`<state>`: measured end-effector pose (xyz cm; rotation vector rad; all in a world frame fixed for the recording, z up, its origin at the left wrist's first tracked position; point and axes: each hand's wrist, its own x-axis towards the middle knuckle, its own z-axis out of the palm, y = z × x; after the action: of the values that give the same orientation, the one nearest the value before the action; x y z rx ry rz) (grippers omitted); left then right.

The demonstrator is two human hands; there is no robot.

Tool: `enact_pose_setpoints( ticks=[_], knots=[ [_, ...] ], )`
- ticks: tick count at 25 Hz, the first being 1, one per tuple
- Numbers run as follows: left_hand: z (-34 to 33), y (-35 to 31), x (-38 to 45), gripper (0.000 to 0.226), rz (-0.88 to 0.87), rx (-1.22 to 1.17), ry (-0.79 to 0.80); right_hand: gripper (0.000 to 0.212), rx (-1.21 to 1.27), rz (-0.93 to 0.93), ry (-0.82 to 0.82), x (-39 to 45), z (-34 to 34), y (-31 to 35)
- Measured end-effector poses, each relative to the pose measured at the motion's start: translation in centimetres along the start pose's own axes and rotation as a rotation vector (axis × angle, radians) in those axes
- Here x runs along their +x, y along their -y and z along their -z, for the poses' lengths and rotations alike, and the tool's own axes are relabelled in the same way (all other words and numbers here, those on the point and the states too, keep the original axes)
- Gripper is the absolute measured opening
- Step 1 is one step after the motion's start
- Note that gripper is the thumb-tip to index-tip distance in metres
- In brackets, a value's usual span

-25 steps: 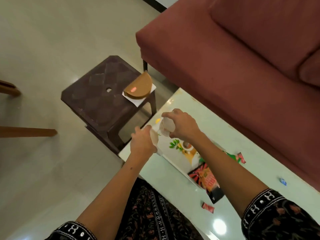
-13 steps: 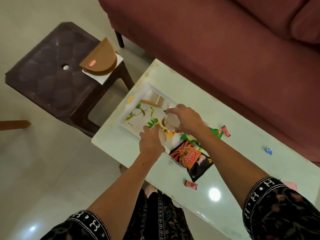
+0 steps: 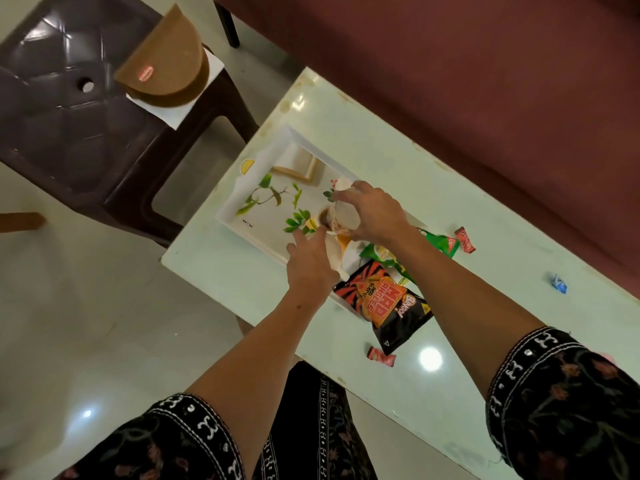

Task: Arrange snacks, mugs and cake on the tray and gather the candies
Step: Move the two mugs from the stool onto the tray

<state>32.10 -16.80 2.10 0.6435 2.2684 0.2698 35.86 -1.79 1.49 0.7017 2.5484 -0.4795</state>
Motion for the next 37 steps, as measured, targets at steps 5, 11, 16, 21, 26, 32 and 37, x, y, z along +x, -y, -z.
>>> enact_pose_setpoints(
  ticks=[5,11,16,21,26,32,37],
  knots=[
    [-0.6,0.3,0.1,0.084,0.007,-0.005,-0.016,0.079,0.037,-0.005,-0.011,0.3,-0.9,-0.4],
    [-0.9,0.4,0.4,0.084,-0.008,-0.027,-0.032,0.082,0.054,-0.03,0.013,0.4,-0.9,-0.6],
    [-0.1,1.2,-0.1,0.105,-0.039,-0.031,-0.028,0.094,0.137,-0.075,0.101,-0.2,0.3,-0.1],
    [2.7,4.2,-1.2,0.093,-0.037,-0.221,-0.054,0.067,0.627,-0.313,-0.226,-3.7,1.8,0.8],
    [5.9,8.8,-4.2,0.06,0.118,-0.398,-0.117,0.043,0.874,-0.44,-0.393,-8.7,1.9,3.4],
    [11.2,9.8,-7.0,0.042,0.055,-0.575,-0.269,0.037,0.987,-0.389,-0.463,-10.4,4.8,8.0],
    [16.2,9.2,-7.3,0.034,-0.006,-0.737,-0.348,0.032,1.037,-0.337,-0.527,-9.6,7.9,12.2]
  ],
)
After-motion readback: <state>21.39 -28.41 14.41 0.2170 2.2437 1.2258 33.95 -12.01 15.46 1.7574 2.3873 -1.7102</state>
